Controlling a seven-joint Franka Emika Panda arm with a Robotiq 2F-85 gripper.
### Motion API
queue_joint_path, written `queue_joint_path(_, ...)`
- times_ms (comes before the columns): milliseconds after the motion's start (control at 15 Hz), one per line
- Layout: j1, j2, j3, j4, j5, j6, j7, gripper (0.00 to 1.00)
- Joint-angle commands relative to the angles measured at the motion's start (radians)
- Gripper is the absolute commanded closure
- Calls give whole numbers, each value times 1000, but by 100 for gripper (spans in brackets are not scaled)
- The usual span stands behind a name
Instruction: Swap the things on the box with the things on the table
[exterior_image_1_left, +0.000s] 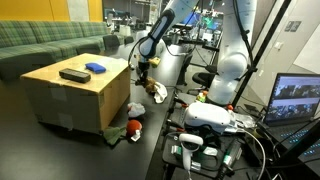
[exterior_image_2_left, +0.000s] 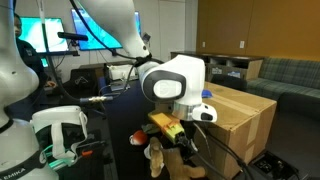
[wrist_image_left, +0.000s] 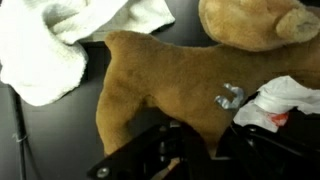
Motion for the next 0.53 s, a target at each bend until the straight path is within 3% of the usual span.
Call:
queue_joint_path(0, 56, -188, -41, -26, 20, -54, 2, 97)
queue_joint_path(467, 149, -305, -70, 52, -63, -11, 130, 97)
